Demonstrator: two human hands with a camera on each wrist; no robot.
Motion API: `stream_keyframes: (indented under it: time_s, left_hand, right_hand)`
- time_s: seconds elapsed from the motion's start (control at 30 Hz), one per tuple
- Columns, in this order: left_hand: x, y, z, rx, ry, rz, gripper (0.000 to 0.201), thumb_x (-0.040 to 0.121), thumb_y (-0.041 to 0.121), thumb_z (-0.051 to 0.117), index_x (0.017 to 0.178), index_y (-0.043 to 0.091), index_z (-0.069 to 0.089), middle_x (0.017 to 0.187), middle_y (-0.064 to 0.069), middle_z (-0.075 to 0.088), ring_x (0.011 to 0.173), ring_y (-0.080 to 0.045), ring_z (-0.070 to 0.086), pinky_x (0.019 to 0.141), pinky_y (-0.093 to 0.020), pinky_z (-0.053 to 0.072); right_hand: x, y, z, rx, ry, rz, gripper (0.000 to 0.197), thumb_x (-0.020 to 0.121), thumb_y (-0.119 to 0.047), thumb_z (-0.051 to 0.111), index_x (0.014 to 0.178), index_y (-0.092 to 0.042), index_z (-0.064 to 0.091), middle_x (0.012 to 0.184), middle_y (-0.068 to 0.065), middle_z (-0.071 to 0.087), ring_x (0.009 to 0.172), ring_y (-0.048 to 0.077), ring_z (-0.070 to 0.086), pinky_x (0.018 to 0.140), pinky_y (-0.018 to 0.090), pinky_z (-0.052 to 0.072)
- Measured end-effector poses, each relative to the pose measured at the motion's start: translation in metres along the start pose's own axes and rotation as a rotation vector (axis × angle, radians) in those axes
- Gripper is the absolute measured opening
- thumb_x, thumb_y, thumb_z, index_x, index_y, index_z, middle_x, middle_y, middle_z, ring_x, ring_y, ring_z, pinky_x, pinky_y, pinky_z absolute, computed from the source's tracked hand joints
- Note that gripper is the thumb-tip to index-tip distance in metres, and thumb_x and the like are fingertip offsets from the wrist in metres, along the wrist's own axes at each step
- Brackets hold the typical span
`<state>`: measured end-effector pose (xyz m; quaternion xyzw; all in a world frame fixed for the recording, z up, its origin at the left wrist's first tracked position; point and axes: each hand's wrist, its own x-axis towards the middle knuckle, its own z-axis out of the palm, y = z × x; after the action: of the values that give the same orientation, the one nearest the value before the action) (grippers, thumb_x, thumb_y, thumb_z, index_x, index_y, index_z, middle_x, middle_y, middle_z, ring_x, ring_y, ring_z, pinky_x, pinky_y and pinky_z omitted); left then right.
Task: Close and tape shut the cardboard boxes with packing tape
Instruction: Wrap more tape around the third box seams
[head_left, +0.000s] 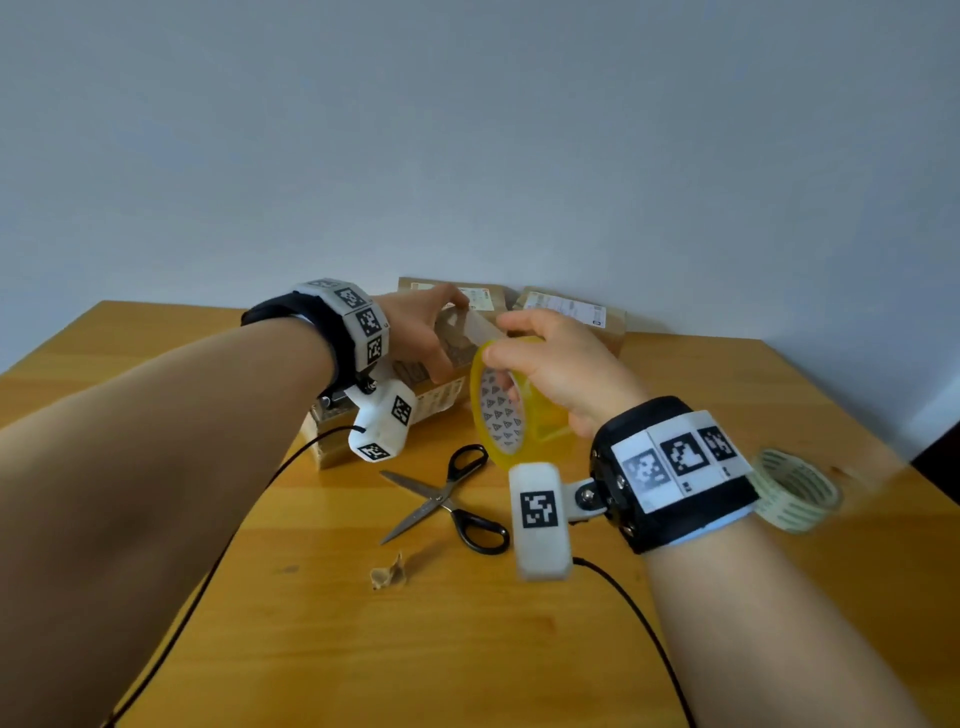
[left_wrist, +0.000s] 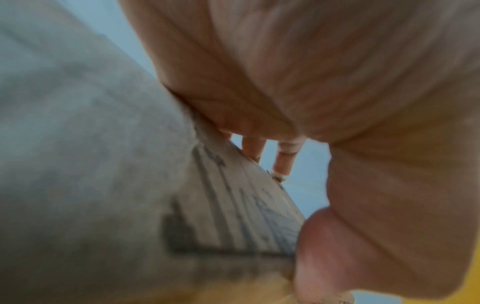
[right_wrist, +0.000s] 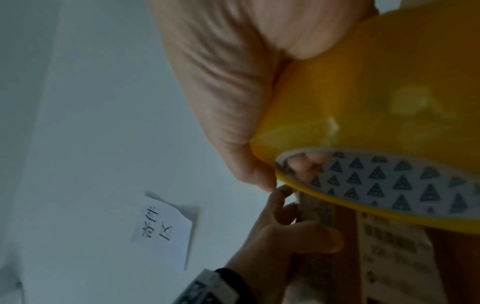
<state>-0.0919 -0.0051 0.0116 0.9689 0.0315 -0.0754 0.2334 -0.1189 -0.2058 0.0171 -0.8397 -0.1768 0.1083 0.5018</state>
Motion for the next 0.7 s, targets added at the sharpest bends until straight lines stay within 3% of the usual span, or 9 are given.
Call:
stream_keyframes:
  time_s: [0.1, 0.2, 0.3, 0.37, 0.43, 0.53, 0.6, 0.7]
  left_hand:
    - [0.001, -0.003, -0.001, -0.023, -0.01, -0.003, 0.102, 0.067, 0.018, 0.085, 0.146, 0.038, 0.025, 0.119, -0.002, 0.057, 0.102, -0.024, 0.06, 0.086, -0.046, 0.057]
    - [0.004, -0.006, -0.002, -0.043, -0.027, -0.005, 0.095, 0.068, 0.016, 0.085, 0.143, 0.039, 0.03, 0.117, -0.002, 0.059, 0.098, -0.023, 0.063, 0.082, -0.045, 0.059]
    - [0.006, -0.006, -0.002, 0.009, -0.043, -0.007, 0.09, 0.071, 0.019, 0.083, 0.145, 0.038, 0.035, 0.126, -0.001, 0.051, 0.102, -0.02, 0.06, 0.078, -0.036, 0.057]
    - [0.008, -0.007, -0.002, 0.129, -0.034, -0.012, 0.091, 0.075, 0.03, 0.08, 0.15, 0.04, 0.03, 0.141, 0.002, 0.036, 0.122, -0.023, 0.047, 0.088, -0.035, 0.05]
    - [0.009, -0.007, 0.0, 0.261, -0.031, -0.024, 0.09, 0.08, 0.039, 0.073, 0.153, 0.042, 0.022, 0.15, 0.006, 0.024, 0.135, -0.024, 0.029, 0.101, -0.04, 0.039]
    - [0.008, -0.004, 0.004, 0.401, -0.045, -0.014, 0.084, 0.088, 0.042, 0.062, 0.157, 0.036, 0.014, 0.159, 0.01, 0.015, 0.142, -0.023, 0.019, 0.11, -0.046, 0.031]
    - [0.007, -0.002, 0.008, 0.501, -0.056, 0.012, 0.079, 0.094, 0.042, 0.054, 0.158, 0.03, 0.009, 0.164, 0.014, 0.004, 0.149, -0.022, 0.012, 0.117, -0.048, 0.026]
    - [0.002, 0.0, 0.011, 0.583, -0.05, 0.045, 0.071, 0.099, 0.04, 0.044, 0.158, 0.024, 0.01, 0.166, 0.012, 0.001, 0.147, -0.019, 0.024, 0.114, -0.039, 0.033]
  right_hand:
    - [-0.001, 0.008, 0.006, -0.085, -0.008, 0.001, 0.055, 0.09, -0.023, 0.07, 0.143, -0.025, 0.057, 0.133, -0.006, 0.063, 0.12, 0.013, 0.059, 0.102, 0.038, 0.048]
    - [0.002, 0.01, 0.01, -0.106, -0.023, 0.031, 0.054, 0.09, -0.025, 0.07, 0.143, -0.023, 0.058, 0.141, -0.004, 0.06, 0.128, 0.016, 0.054, 0.105, 0.039, 0.045]
    - [0.003, 0.012, 0.009, -0.162, -0.052, 0.037, 0.053, 0.091, -0.029, 0.07, 0.142, -0.023, 0.059, 0.139, -0.002, 0.061, 0.126, 0.016, 0.055, 0.108, 0.042, 0.046]
    - [0.006, 0.013, 0.01, -0.187, -0.075, 0.048, 0.051, 0.091, -0.029, 0.07, 0.141, -0.023, 0.06, 0.137, -0.002, 0.06, 0.117, 0.014, 0.055, 0.105, 0.041, 0.047]
    - [0.009, 0.014, 0.013, -0.189, -0.091, 0.056, 0.048, 0.091, -0.028, 0.071, 0.138, -0.023, 0.061, 0.129, -0.002, 0.062, 0.103, 0.008, 0.055, 0.092, 0.034, 0.049]
    - [0.013, 0.014, 0.017, -0.168, -0.107, 0.068, 0.044, 0.092, -0.026, 0.071, 0.135, -0.023, 0.062, 0.112, -0.006, 0.06, 0.083, -0.003, 0.051, 0.069, 0.022, 0.041]
    - [0.014, 0.014, 0.02, -0.162, -0.106, 0.08, 0.046, 0.093, -0.026, 0.071, 0.138, -0.025, 0.06, 0.112, -0.007, 0.06, 0.08, -0.004, 0.049, 0.068, 0.021, 0.041]
    - [0.014, 0.014, 0.023, -0.168, -0.103, 0.075, 0.053, 0.093, -0.025, 0.072, 0.143, -0.027, 0.055, 0.124, -0.006, 0.057, 0.079, -0.005, 0.049, 0.065, 0.019, 0.04]
